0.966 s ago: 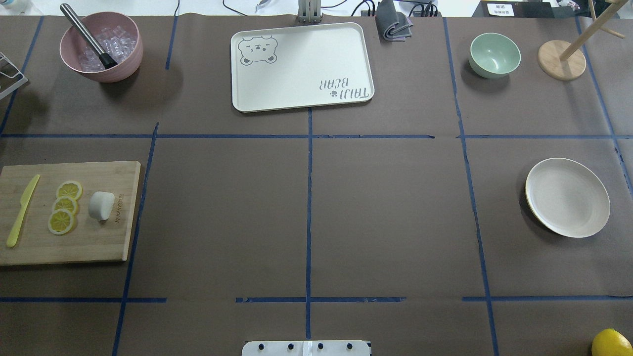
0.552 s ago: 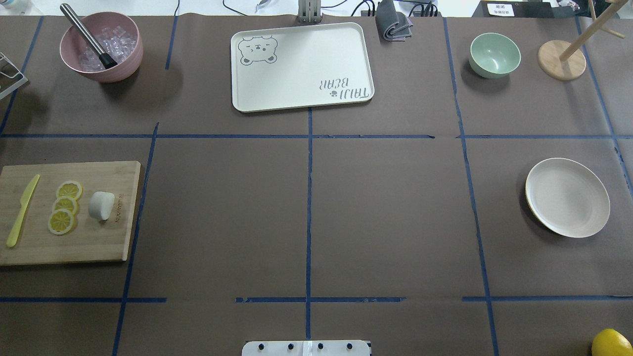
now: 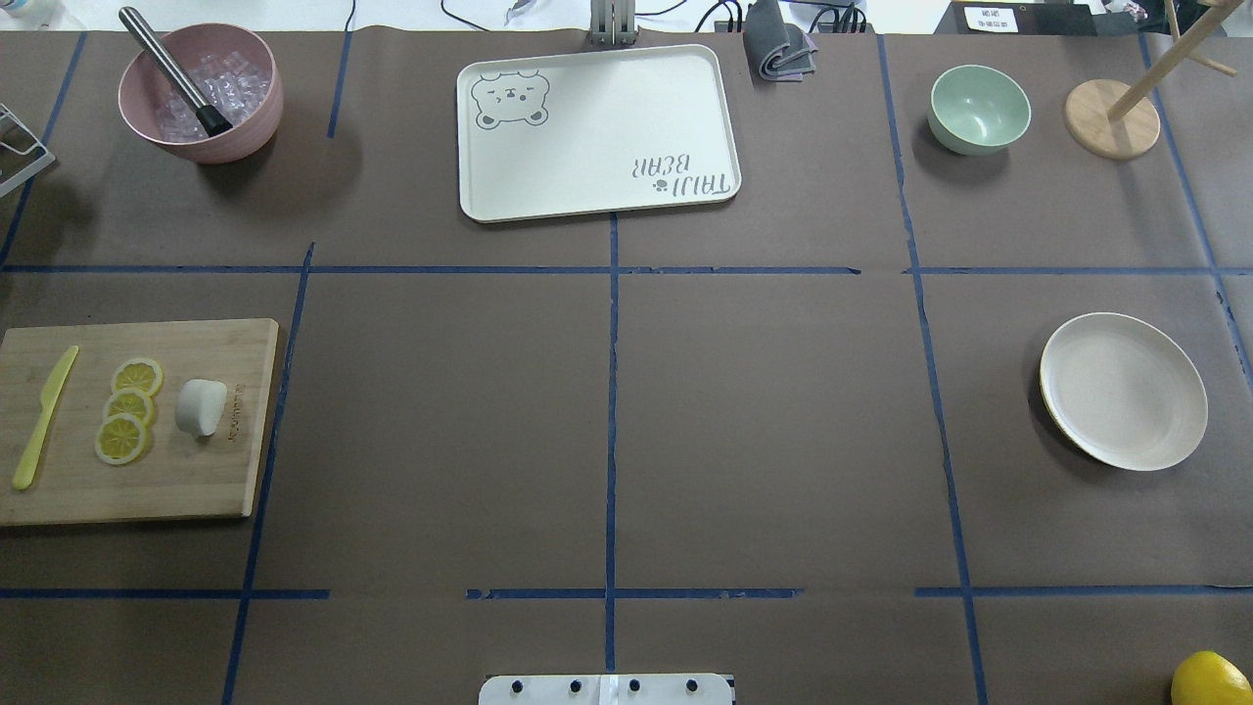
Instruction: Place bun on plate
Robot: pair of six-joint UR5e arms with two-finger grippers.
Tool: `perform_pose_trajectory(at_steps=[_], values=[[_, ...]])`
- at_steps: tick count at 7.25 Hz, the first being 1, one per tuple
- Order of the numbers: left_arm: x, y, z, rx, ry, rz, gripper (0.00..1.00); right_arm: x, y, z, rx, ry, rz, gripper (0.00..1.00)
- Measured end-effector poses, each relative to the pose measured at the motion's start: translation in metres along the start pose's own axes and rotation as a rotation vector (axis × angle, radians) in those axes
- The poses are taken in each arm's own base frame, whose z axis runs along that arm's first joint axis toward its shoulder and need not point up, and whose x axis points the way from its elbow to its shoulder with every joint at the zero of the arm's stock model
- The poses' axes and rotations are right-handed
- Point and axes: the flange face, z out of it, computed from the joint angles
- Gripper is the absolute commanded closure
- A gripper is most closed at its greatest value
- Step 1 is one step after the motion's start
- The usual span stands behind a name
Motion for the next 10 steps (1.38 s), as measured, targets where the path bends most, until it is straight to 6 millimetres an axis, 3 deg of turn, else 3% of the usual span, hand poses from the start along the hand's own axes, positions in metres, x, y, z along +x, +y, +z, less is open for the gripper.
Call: perform_pose_trajectory(at_steps=[2,4,7,10], values=[[0.001,0.001,-0.001,0.003,0.0,0.004,0.0,0.008,-0.005,0.017,0.032,-0.033,0.06,0.01],[0.005,0.001,-0.005,0.011,-0.001,0.011,0.0,0.024,-0.009,0.051,0.09,-0.049,0.127,0.01],[0.009,0.001,-0.009,0.019,-0.001,0.02,0.0,-0.005,-0.016,0.1,0.089,-0.083,0.153,0.01],[0.011,-0.001,-0.011,0.025,-0.001,0.024,0.0,-0.036,-0.025,0.121,0.071,-0.11,0.147,0.03]])
